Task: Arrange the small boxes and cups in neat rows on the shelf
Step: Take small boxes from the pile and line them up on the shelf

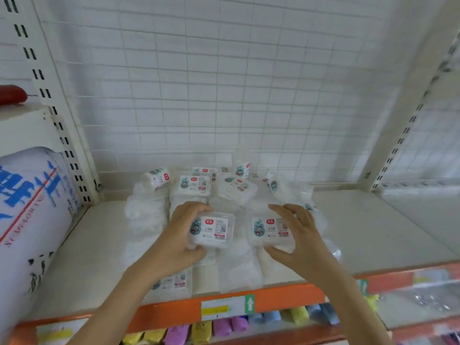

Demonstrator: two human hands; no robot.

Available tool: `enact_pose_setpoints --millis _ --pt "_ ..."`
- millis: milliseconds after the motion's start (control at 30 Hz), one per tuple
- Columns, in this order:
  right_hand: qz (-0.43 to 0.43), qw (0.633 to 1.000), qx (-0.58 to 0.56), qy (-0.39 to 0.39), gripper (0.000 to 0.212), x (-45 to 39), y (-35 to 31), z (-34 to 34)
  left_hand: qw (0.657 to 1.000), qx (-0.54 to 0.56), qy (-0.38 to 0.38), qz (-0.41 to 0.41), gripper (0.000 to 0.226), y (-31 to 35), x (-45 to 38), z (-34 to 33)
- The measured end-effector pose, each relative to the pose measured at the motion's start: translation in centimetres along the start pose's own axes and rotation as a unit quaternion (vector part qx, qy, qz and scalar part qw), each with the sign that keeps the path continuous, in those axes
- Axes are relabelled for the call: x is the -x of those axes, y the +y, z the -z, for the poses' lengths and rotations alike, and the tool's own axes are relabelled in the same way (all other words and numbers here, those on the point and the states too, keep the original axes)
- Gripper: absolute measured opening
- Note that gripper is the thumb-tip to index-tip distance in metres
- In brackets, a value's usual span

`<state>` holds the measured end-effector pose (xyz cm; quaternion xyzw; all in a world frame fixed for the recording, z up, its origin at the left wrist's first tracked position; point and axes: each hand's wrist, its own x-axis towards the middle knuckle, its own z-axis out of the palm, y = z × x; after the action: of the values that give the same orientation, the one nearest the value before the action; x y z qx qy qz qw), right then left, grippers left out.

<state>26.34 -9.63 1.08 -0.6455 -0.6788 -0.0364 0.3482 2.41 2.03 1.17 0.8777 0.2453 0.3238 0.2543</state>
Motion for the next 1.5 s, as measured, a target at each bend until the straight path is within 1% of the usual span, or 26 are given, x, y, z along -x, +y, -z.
enact_pose_setpoints --millis 67,133,233,300,433,500,633,733,867,967,1067,1133,1200,1267,1367,1500 --pt "-0.049 0.998 0.009 0.042 0.067 2.0 0.7 1.5 0.999 0.020 -0.025 -0.025 0.060 1.0 -1.4 -1.5" --pt "-0.103 0.991 0.028 0.079 0.065 4.7 1.5 3.1 0.996 0.031 -0.048 -0.067 0.060 2.3 -2.7 -3.7" --pt "-0.189 0.974 0.061 0.106 0.066 9.7 2.3 5.3 0.987 0.069 -0.091 -0.115 0.061 5.1 -3.8 -8.0" --pt "-0.250 0.957 0.083 0.122 0.069 13.4 2.4 6.9 0.978 0.098 -0.115 -0.144 0.064 7.2 -4.0 -11.3" --pt "-0.358 0.914 0.117 0.148 0.071 21.1 1.6 10.2 0.953 0.143 -0.200 -0.177 0.061 11.7 -4.0 -17.9" --pt "-0.393 0.893 0.144 0.167 0.073 24.3 1.2 11.8 0.941 0.149 -0.231 -0.195 0.064 13.7 -3.9 -21.0" --pt "-0.428 0.863 0.167 0.211 0.072 29.9 1.3 14.8 0.923 0.145 -0.284 -0.215 0.065 18.1 -3.7 -26.8" --pt "-0.447 0.843 0.191 0.230 0.069 33.5 2.4 17.1 0.909 0.153 -0.301 -0.244 0.065 21.9 -3.5 -30.7" --pt "-0.474 0.824 0.191 0.246 0.073 38.5 4.8 20.8 0.898 0.154 -0.317 -0.262 0.065 27.4 -3.6 -35.7" --pt "-0.479 0.821 0.192 0.243 0.068 41.5 6.6 23.9 0.896 0.158 -0.316 -0.268 0.068 30.9 -4.1 -39.2" --pt "-0.481 0.819 0.203 0.240 0.071 43.4 8.6 26.9 0.895 0.158 -0.319 -0.267 0.069 33.8 -4.8 -42.4" --pt "-0.489 0.816 0.210 0.225 0.076 44.2 10.1 28.5 0.894 0.162 -0.319 -0.269 0.069 35.3 -5.7 -44.5" --pt "-0.493 0.817 0.208 0.215 0.075 44.8 12.2 29.9 0.894 0.165 -0.318 -0.268 0.070 36.5 -7.0 -46.6" --pt "-0.496 0.818 0.207 0.204 0.071 45.1 14.7 31.3 0.896 0.163 -0.321 -0.260 0.070 37.4 -8.4 -48.8" --pt "-0.505 0.823 0.188 0.179 0.072 44.8 19.1 33.3 0.901 0.150 -0.326 -0.245 0.069 38.4 -11.2 -52.3" --pt "-0.501 0.828 0.184 0.174 0.071 43.9 27.1 36.3 0.905 0.133 -0.316 -0.250 0.065 40.4 -16.4 -57.2"
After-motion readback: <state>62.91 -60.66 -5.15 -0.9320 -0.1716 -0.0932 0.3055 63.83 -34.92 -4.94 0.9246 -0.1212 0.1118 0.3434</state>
